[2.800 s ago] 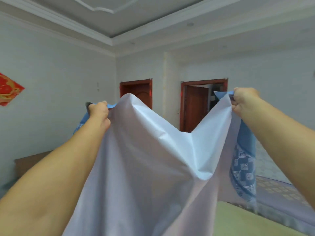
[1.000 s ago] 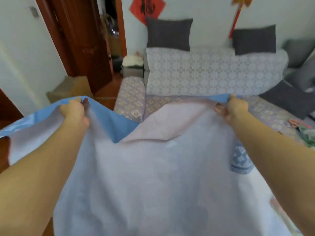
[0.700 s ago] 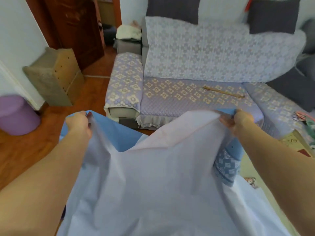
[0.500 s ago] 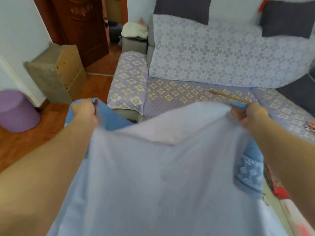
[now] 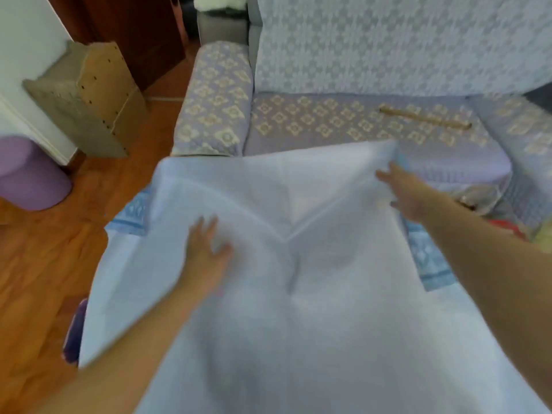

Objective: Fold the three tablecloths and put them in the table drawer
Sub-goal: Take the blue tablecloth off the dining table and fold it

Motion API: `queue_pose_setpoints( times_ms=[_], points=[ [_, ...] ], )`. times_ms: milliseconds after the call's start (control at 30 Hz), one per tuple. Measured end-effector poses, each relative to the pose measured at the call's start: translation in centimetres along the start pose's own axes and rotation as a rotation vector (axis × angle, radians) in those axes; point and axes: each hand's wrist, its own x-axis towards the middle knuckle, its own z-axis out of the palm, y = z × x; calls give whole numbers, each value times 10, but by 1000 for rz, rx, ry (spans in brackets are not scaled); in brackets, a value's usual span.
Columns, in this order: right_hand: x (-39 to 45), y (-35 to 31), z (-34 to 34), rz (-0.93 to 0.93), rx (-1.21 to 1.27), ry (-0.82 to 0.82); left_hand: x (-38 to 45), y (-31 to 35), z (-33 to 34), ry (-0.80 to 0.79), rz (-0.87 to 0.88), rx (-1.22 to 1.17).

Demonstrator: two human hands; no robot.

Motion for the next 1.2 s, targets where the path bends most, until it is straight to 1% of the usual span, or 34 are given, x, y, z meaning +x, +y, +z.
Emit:
queue_pose_setpoints(
  times_ms=[33,67,100,133,167,200,233,300,333,367,433,567,633,700,767,833,900,1000,1067,1133,1200],
  points=[
    [-13,36,15,-5,-116,-53,-46,-26,29,-101,-40,124],
    [-29,73,28,-1,-210,-96,-89,-51,55,-238,-92,203],
    [-51,111,38,-7,-312,-137,-128,-75,76,-418,-158,265],
    [-77,148,44,-31,-422,-196,-169,-101,99,-499,-160,364],
    [-104,184,44,-58,-536,-255,-204,-120,115,-513,-167,438],
    [-132,218,39,-107,-637,-304,-236,-124,125,-527,-185,491],
    [-160,248,28,-153,-722,-334,-264,-115,132,-509,-198,526],
    [-208,296,0,-186,-835,-351,-308,-106,140,-484,-298,572],
    [-229,314,-16,-174,-863,-344,-327,-108,144,-439,-304,608],
    [-246,330,-31,-151,-872,-326,-344,-110,147,-420,-337,578],
    [-277,355,-62,-87,-864,-281,-374,-104,156,-464,-373,542],
    [-322,397,-124,104,-792,-154,-412,-82,185,-543,-357,519],
    [-337,417,-150,202,-754,-109,-417,-71,204,-597,-322,493],
    [-344,432,-166,283,-719,-81,-417,-63,220,-616,-309,504],
    [-339,440,-172,303,-694,-69,-408,-62,233,-610,-301,540],
    [-319,436,-168,266,-684,-55,-387,-65,240,-574,-273,584],
    [-288,421,-156,191,-685,-24,-359,-69,241,-520,-211,672],
    [-228,392,-120,36,-688,19,-308,-81,246,-368,-97,835],
    [-184,377,-88,-42,-712,21,-272,-92,252,-291,-76,878],
    [-139,370,-59,-67,-840,2,-239,-107,257,-310,-78,898],
    [-98,376,-40,15,-988,-15,-219,-126,263,-418,-110,922]
  ],
)
